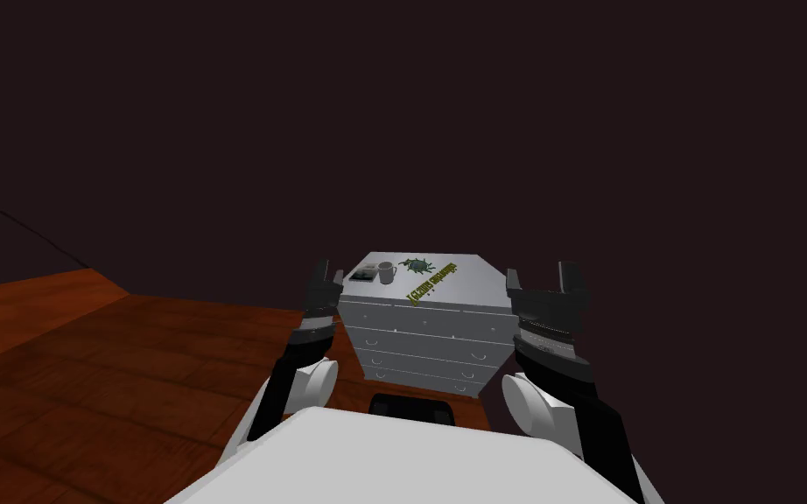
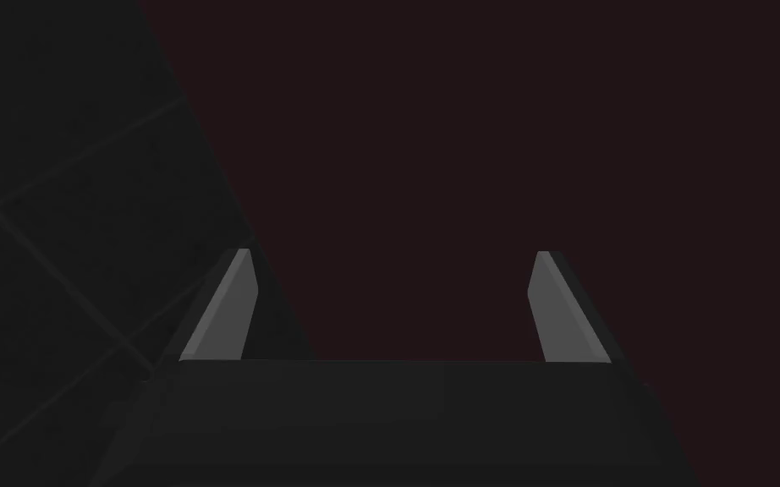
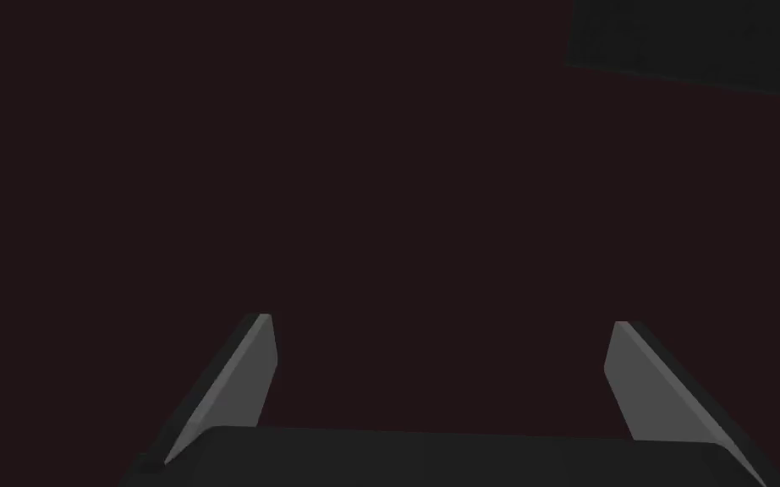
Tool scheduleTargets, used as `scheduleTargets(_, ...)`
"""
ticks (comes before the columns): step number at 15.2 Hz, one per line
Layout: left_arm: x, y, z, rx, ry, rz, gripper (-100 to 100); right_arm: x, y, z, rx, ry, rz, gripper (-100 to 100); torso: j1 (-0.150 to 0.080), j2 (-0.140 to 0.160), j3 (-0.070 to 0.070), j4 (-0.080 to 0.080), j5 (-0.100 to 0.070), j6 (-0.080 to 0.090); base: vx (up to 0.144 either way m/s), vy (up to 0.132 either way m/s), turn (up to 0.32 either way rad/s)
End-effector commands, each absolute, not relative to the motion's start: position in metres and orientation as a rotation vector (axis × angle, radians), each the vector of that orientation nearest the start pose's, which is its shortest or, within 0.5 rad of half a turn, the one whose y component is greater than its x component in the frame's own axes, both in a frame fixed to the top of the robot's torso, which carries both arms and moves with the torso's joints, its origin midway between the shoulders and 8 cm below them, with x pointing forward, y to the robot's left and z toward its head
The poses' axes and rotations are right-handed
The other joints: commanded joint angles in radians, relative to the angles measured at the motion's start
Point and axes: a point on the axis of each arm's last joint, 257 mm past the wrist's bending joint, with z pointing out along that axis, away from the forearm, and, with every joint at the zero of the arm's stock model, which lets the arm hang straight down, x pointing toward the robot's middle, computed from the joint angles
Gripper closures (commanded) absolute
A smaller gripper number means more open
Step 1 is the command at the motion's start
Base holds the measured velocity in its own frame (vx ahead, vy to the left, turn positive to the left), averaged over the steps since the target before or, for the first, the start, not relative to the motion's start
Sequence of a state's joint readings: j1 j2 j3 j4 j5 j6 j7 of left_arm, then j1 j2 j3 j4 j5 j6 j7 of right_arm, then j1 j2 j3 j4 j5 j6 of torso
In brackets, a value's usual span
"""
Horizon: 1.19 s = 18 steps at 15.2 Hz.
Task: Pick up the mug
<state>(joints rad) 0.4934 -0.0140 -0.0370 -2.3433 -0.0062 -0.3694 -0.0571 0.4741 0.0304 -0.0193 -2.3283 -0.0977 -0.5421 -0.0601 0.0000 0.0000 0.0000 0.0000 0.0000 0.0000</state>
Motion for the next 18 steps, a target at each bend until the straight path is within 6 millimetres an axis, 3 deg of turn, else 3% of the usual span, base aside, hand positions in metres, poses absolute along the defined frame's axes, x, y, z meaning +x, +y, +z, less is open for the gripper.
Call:
scheduleTargets(1, 0.362, 0.264, 0.025, -0.679, 0.704, -1.270, -100, 0.323, -0.295, 0.061, 0.660, 0.427, 1.432, 0, 0.000, 0.000, 0.000, 0.000, 0.000, 0.000, -0.005, 0.004, 0.000)
scheduleTargets(8, 0.400, 0.251, 0.001, -0.663, 0.855, -1.248, -100, 0.323, -0.295, 0.061, 0.660, 0.427, 1.432, 0, 0.002, 0.001, 0.001, 0.000, 0.000, 0.000, -0.023, 0.017, -0.007)
scheduleTargets(15, 0.459, 0.246, -0.034, -0.686, 1.025, -1.181, -100, 0.323, -0.295, 0.061, 0.660, 0.427, 1.432, 0, 0.002, 0.001, 0.001, 0.000, 0.000, 0.000, -0.026, 0.018, -0.015)
scheduleTargets(17, 0.465, 0.245, -0.036, -0.695, 1.038, -1.178, -100, 0.323, -0.295, 0.061, 0.660, 0.427, 1.432, 0, 0.001, 0.001, 0.001, 0.000, 0.000, 0.000, -0.025, 0.013, -0.014)
scheduleTargets(18, 0.478, 0.246, -0.047, -0.705, 1.079, -1.153, -100, 0.323, -0.295, 0.061, 0.660, 0.427, 1.432, 0, 0.001, 0.001, 0.001, 0.000, 0.000, 0.000, -0.023, 0.013, -0.019)
